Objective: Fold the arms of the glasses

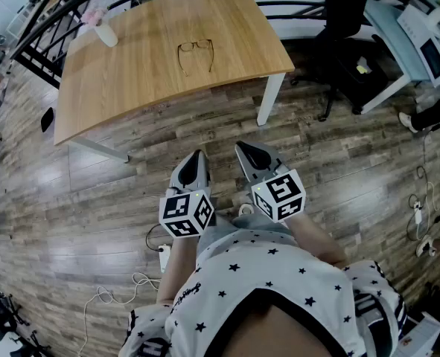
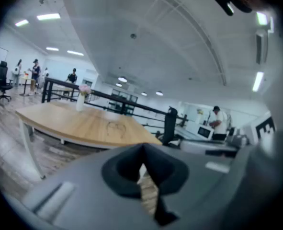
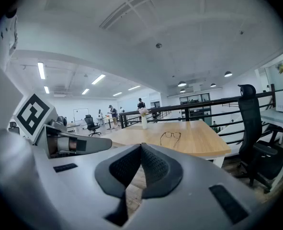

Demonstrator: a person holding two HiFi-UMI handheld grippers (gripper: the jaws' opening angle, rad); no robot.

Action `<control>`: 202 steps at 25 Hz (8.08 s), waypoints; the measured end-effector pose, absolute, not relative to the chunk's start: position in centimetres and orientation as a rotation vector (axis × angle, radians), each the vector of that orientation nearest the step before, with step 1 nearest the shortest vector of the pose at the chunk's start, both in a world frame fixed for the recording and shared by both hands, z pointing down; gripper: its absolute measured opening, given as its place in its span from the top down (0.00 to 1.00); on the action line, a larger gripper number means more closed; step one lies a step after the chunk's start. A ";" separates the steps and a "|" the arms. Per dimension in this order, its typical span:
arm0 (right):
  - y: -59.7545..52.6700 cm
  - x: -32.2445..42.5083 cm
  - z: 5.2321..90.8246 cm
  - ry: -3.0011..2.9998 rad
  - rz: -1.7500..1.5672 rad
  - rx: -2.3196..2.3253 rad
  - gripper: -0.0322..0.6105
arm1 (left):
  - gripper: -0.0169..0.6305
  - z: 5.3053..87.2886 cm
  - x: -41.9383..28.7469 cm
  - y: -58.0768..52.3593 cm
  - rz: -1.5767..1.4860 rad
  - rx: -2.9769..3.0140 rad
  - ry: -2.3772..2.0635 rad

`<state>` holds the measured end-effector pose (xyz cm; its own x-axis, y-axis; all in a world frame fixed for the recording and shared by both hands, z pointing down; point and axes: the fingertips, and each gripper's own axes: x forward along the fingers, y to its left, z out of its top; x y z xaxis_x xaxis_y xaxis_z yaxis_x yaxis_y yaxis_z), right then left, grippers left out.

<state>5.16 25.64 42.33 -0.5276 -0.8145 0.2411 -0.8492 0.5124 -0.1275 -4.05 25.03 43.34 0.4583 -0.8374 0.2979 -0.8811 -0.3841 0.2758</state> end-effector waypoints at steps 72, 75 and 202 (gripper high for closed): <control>8.9 2.3 43.4 -2.627 0.373 1.233 0.92 | 0.96 44.9 -8.2 9.5 0.063 2.131 -1.505; 6.7 1.6 43.2 -2.622 0.370 1.233 0.92 | 0.96 45.1 -9.0 7.3 0.079 2.138 -1.502; -26.2 -0.3 53.4 -2.131 0.027 0.573 0.92 | 0.96 49.4 -9.8 -19.1 0.180 2.062 -1.524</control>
